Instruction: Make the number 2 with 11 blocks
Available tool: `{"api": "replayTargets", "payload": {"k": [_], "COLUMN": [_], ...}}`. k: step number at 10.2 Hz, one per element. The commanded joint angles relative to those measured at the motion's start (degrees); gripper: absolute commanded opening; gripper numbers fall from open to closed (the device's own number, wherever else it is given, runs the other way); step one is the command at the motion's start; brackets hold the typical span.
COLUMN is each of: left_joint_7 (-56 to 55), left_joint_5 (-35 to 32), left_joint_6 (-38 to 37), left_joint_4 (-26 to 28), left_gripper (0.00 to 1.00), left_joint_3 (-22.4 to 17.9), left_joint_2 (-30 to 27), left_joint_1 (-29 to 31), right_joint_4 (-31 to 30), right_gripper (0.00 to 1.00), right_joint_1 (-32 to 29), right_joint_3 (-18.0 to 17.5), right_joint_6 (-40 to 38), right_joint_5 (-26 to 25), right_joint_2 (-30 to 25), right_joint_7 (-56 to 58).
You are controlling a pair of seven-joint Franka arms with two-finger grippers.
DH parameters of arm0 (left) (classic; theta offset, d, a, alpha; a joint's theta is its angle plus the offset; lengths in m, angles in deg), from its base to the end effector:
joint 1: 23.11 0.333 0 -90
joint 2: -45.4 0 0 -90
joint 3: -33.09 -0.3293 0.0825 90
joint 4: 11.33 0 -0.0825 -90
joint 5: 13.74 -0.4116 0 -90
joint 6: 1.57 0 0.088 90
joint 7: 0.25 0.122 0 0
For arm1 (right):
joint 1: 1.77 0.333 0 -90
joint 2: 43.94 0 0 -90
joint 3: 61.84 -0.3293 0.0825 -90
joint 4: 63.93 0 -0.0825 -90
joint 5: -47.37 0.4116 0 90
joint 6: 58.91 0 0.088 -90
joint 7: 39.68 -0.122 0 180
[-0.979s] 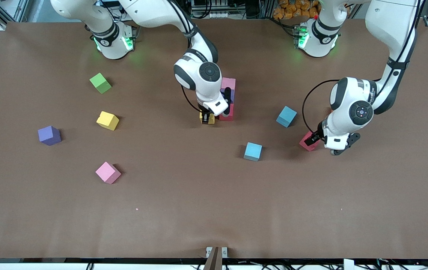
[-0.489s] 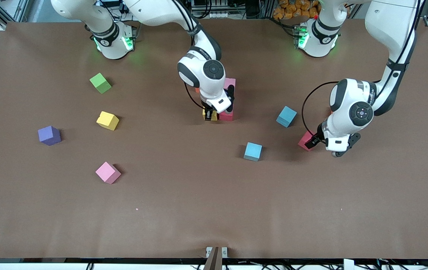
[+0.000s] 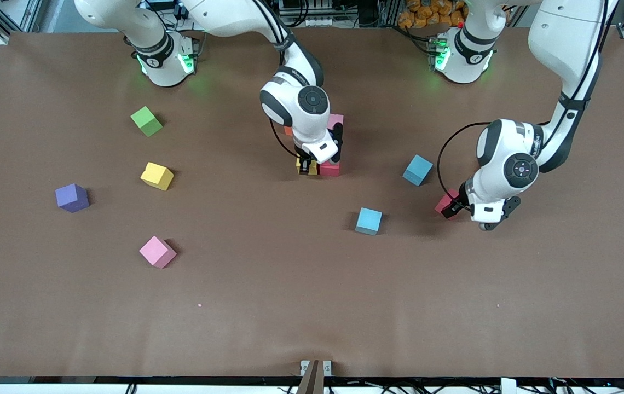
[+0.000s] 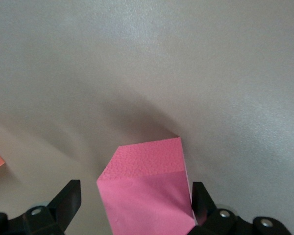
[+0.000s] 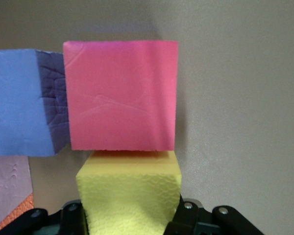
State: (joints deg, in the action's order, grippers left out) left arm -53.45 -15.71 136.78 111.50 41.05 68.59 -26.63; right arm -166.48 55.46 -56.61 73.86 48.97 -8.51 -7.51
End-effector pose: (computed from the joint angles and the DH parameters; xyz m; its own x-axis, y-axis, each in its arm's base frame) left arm 0.5637 -0.1161 0.1776 0.7523 0.6504 -0.1053 0.6452 -0.7596 -0.0819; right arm 0.4106 0.5317 0.1750 0.1057 0.9901 -0.0926 0.9940 -0.1077 -0.0179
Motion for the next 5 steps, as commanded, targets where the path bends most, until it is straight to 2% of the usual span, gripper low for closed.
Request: {"api": "replayTargets", "payload": {"k": [1, 2, 3, 5], "left_joint_7": [-0.6, -0.6, -0.5, -1.7], "left_joint_5": [0.9, 0.7, 0.7, 1.2], "left_joint_6": [0.9, 0.9, 0.9, 0.9], "left_joint_4": [-0.5, -0.6, -0.6, -0.6], "left_gripper": [0.8, 0.29, 0.11, 0.06], "left_joint_3": [-0.2, -0.2, -0.1, 0.4], "left_joint_2": [1.2, 1.2, 1.6, 1.3], "left_joint_1": [-1.0, -1.0, -1.3, -2.3], "right_joint_4": [1.0, 1.0, 1.0, 1.0], "right_gripper": [1.0, 1.0, 1.0, 1.0], "right_joint_1": [0.8, 0.7, 0.5, 0.3], "right_joint_3": [0.3, 0.3, 0.2, 0.3], "right_joint_6": [-0.8, -0.9, -1.0, -3.9], "right_joint_5": [1.0, 1.0, 1.0, 1.1], "right_joint_2": [0.8, 0.6, 0.3, -2.1], "right_joint_7": [-0.4, -0.4, -0.4, -0.4]}}
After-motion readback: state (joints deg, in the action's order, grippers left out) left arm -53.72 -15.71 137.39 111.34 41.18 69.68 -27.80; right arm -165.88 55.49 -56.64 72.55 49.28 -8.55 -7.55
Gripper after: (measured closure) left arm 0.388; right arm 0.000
